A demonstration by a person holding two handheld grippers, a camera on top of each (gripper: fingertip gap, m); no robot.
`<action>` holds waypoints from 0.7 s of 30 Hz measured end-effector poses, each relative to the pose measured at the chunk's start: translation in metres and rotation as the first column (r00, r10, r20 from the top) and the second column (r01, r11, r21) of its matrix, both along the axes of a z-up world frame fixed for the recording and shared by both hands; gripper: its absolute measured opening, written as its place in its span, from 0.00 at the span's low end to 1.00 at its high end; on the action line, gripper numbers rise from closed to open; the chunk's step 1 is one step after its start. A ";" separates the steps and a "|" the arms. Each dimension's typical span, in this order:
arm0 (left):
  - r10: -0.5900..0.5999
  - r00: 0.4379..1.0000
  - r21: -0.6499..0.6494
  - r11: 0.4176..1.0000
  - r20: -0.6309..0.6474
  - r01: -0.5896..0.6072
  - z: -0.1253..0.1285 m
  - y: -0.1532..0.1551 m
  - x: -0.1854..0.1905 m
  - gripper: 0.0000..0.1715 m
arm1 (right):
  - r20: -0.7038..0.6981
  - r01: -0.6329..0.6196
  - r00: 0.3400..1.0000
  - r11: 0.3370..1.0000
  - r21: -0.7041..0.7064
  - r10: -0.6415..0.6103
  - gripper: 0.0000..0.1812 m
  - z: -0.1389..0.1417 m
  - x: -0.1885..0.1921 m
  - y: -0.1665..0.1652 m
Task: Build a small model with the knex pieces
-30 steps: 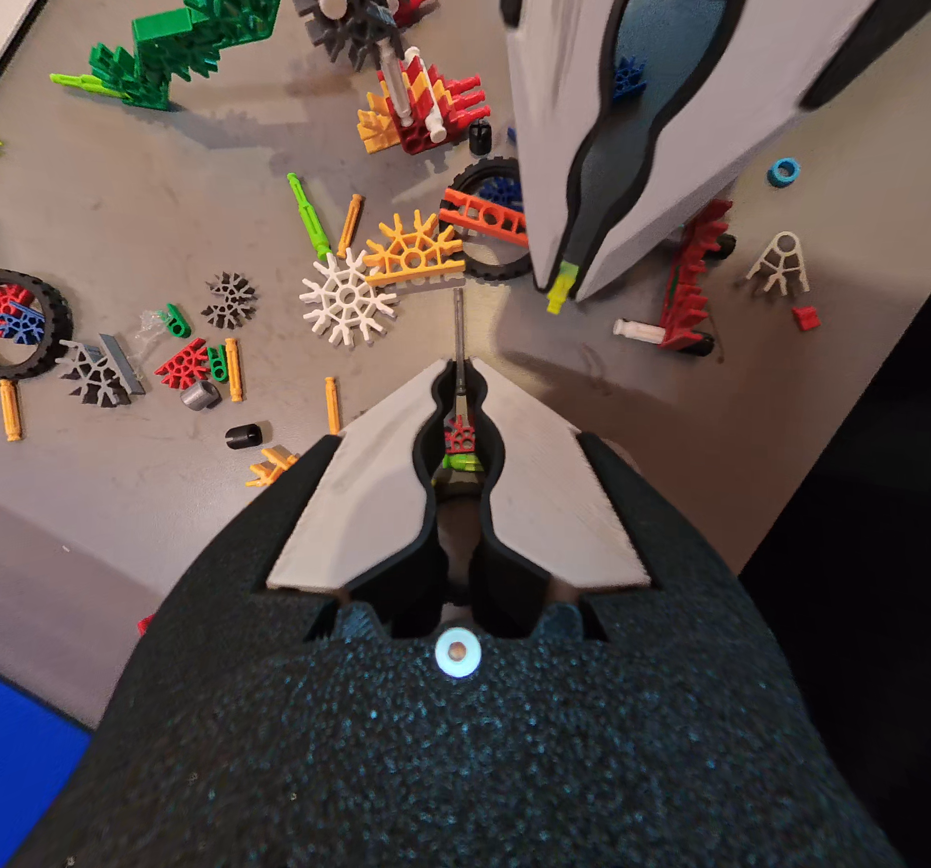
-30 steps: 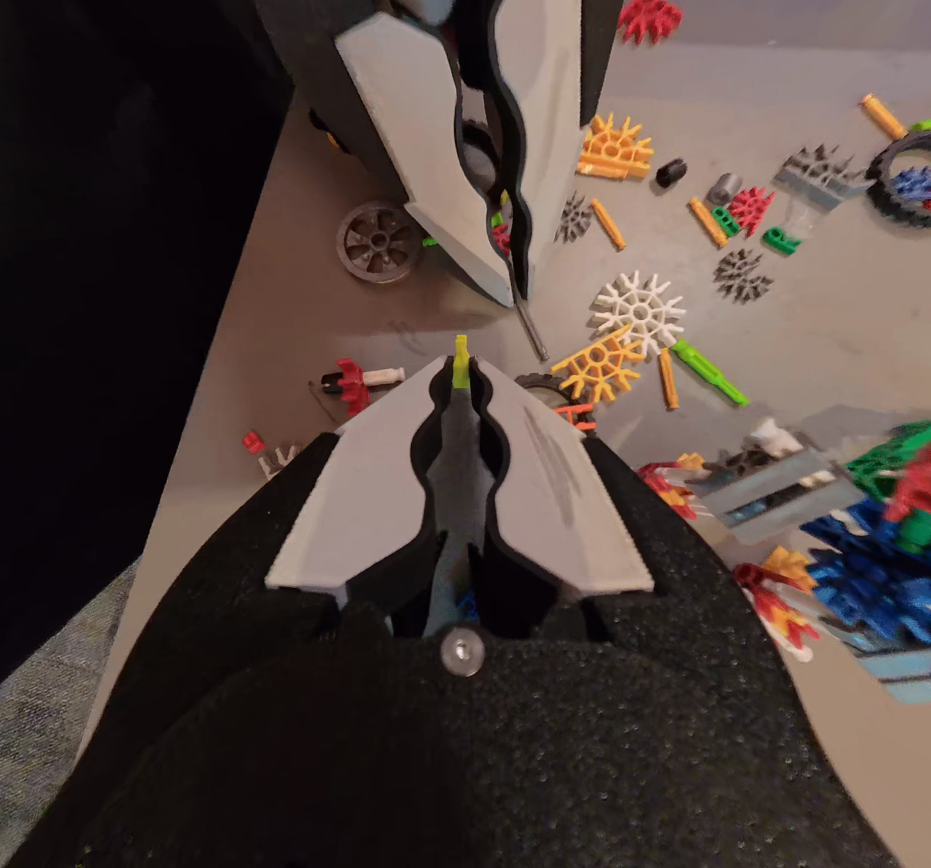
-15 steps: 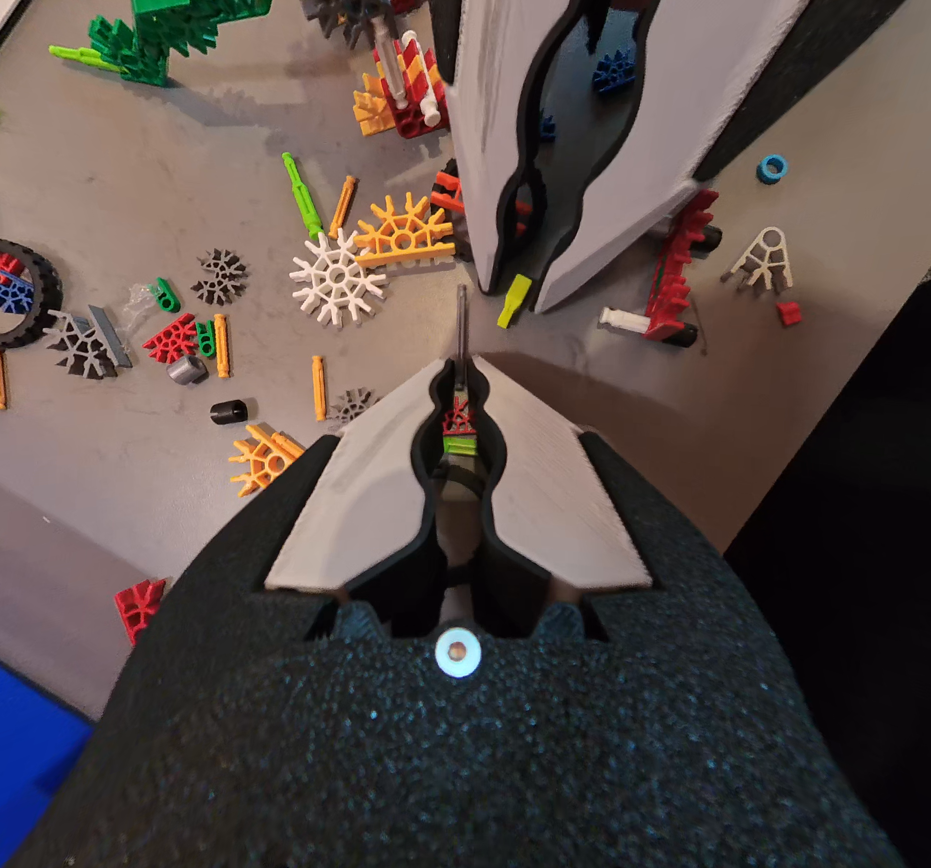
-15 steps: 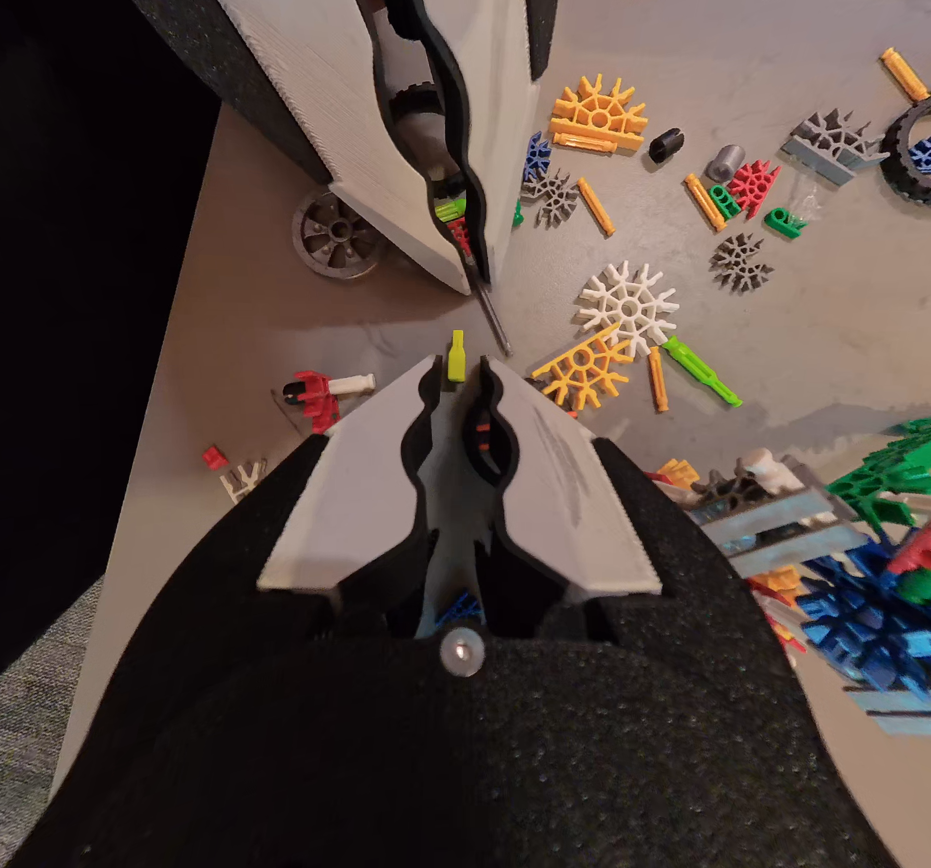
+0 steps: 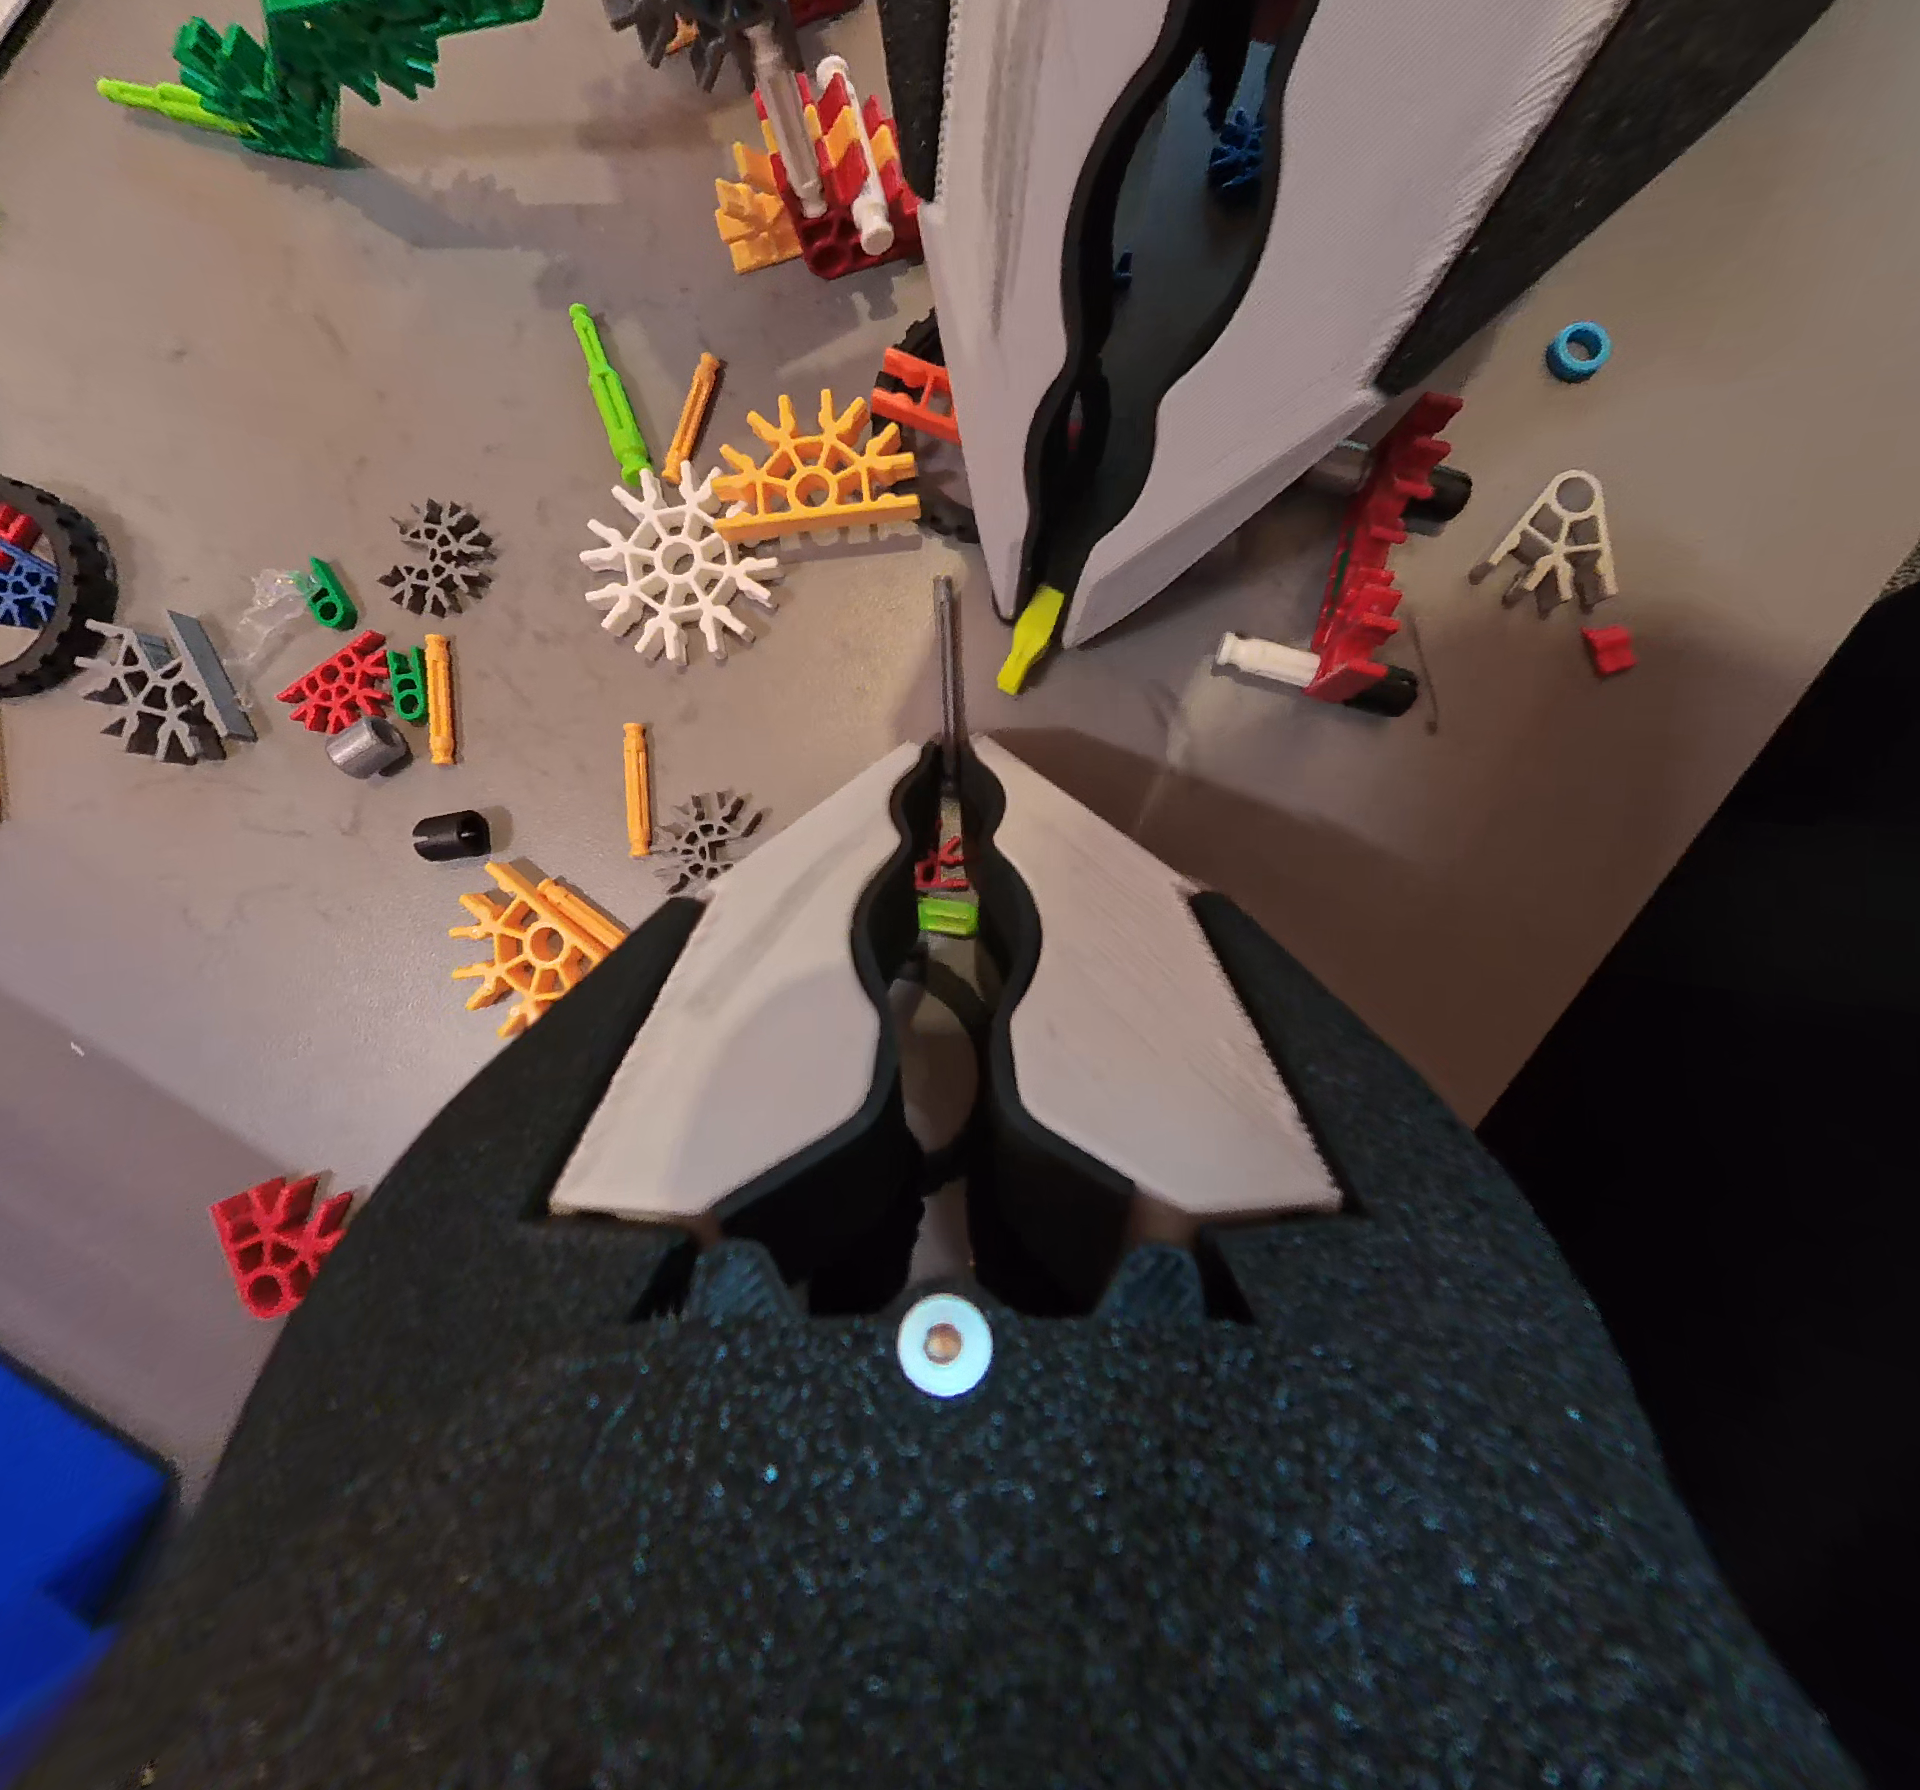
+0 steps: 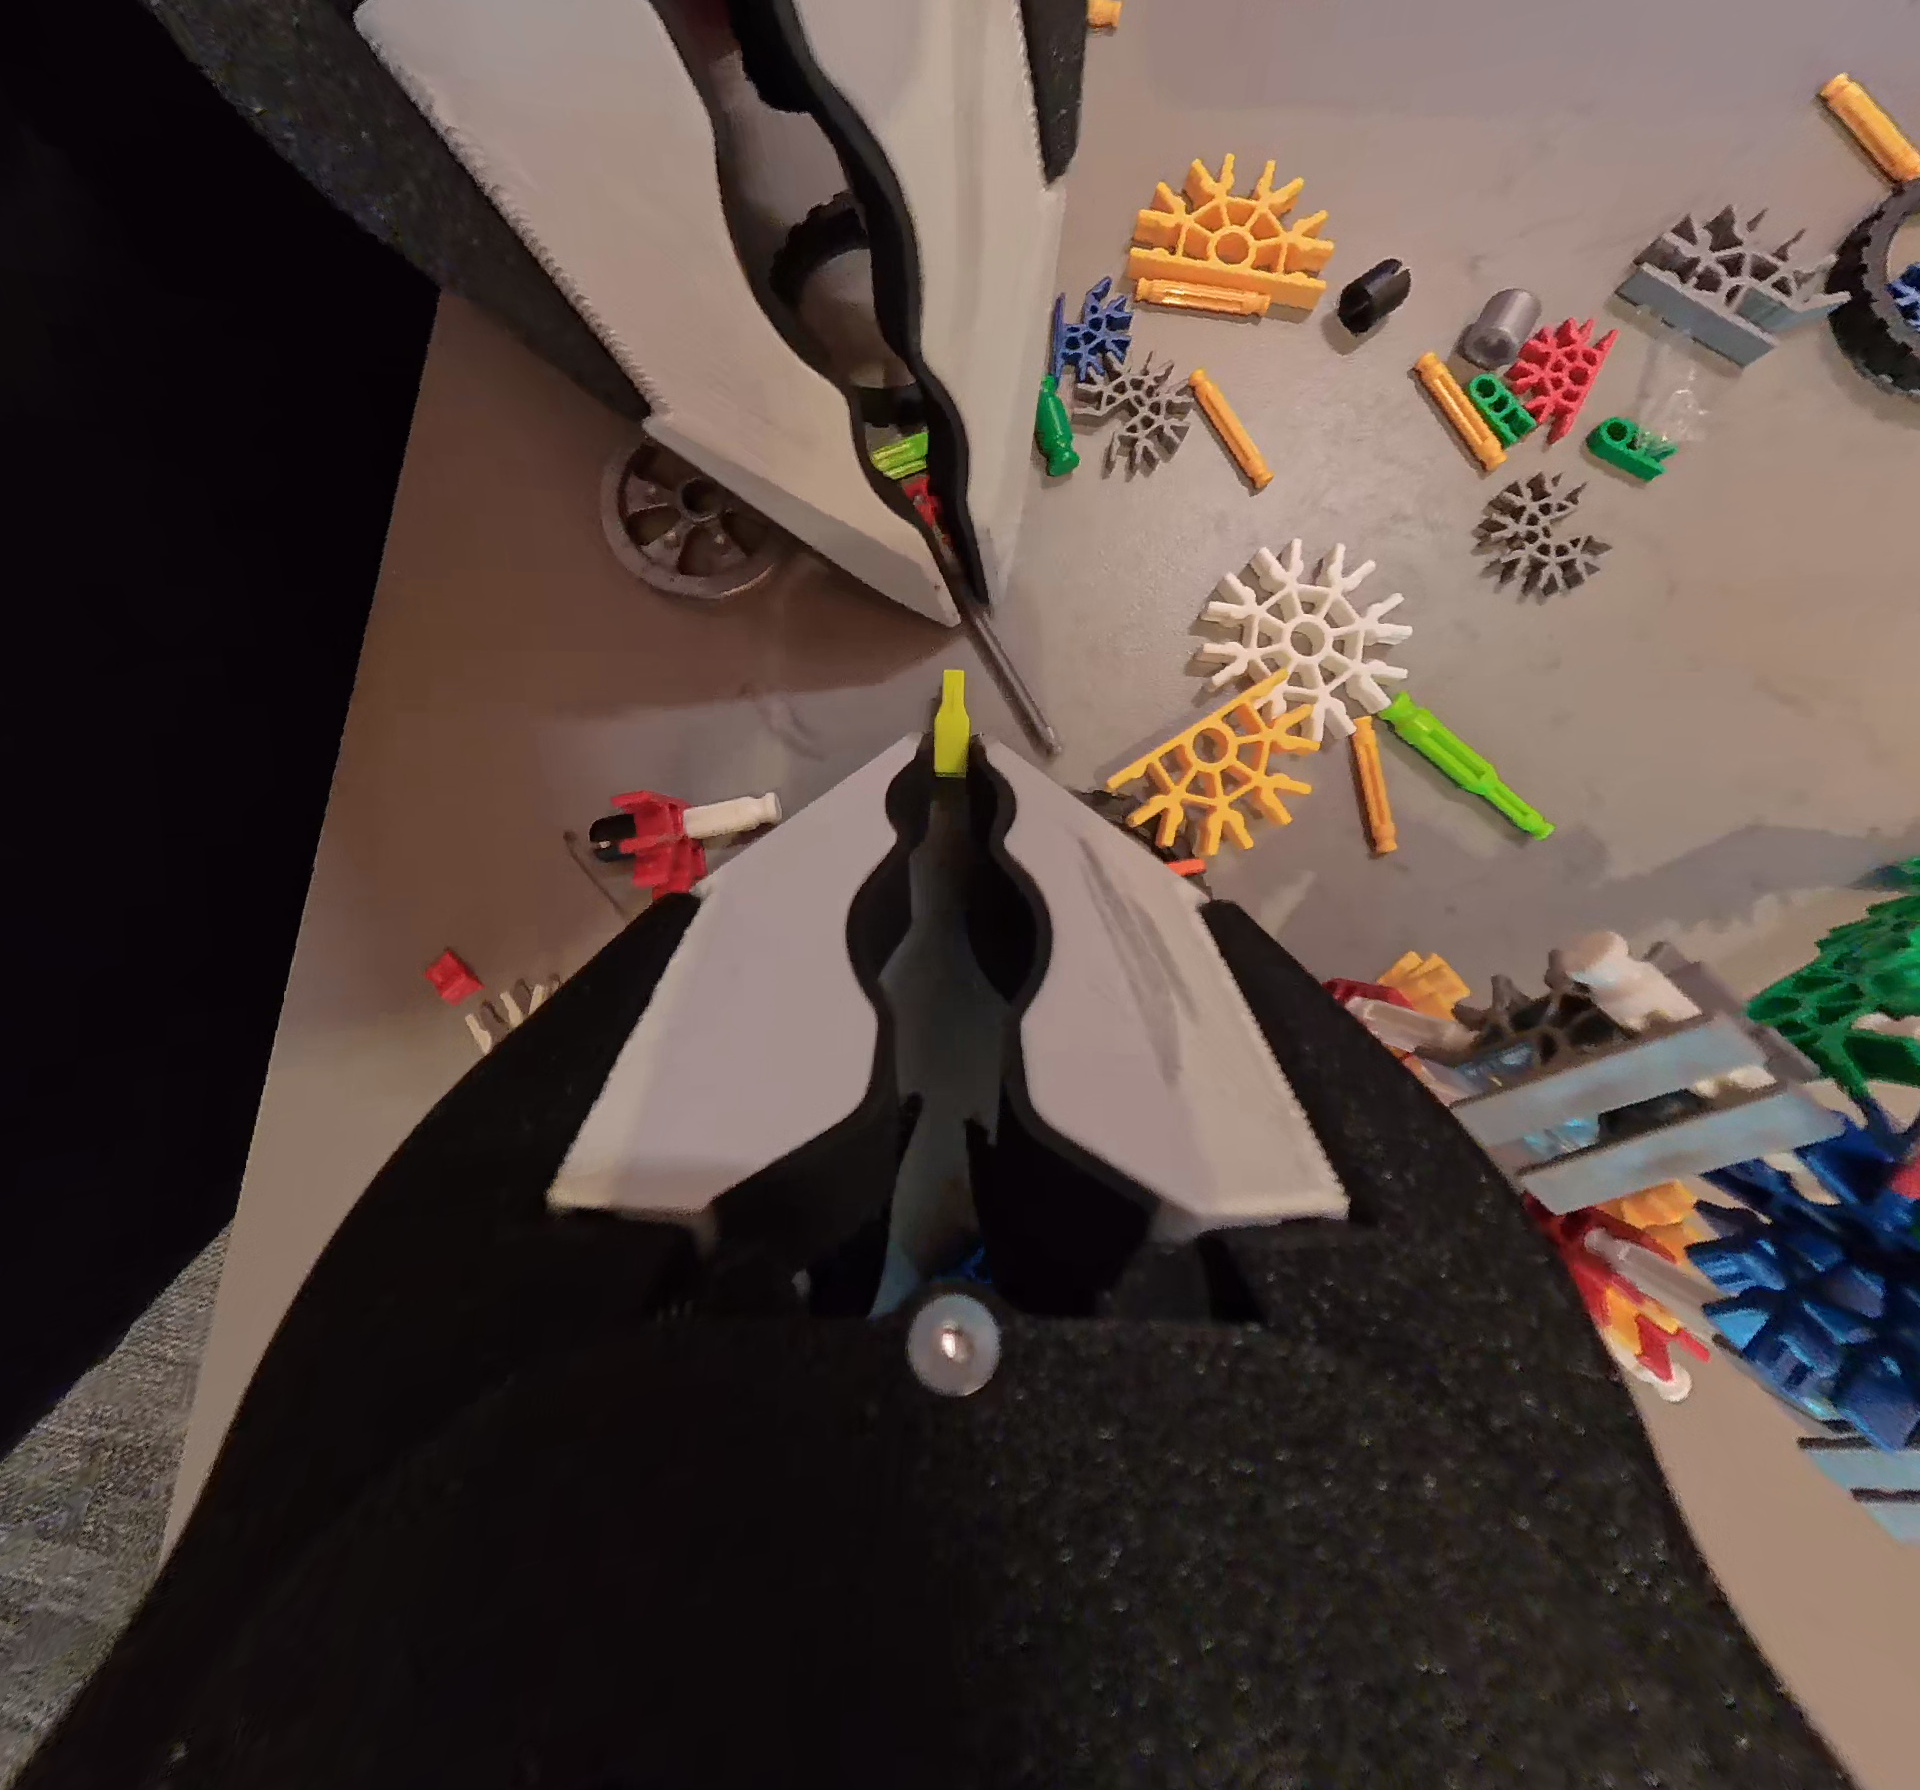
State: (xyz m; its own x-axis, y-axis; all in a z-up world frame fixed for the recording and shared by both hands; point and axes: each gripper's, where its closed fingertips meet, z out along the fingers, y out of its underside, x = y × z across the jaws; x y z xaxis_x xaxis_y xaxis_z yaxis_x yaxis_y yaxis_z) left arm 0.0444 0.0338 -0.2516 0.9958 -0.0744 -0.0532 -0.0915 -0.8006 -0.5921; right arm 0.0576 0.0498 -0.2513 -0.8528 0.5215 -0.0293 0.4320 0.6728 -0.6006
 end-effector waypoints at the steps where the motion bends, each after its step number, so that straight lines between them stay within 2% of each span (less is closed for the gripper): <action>1: 0.011 1.000 0.006 1.000 0.003 -0.011 0.001 0.001 0.000 0.00 | -0.004 0.009 1.000 1.000 0.000 -0.009 0.03 0.000 -0.001 0.000; 10: 0.060 0.998 0.024 0.998 0.032 -0.061 0.002 0.000 0.004 0.00 | 0.000 0.064 0.998 0.998 -0.003 -0.064 0.03 0.000 -0.007 0.000; 21: 0.058 0.997 0.036 0.998 0.048 -0.059 0.003 0.004 0.010 0.00 | -0.016 0.077 0.997 0.997 0.003 -0.077 0.03 0.000 -0.008 0.000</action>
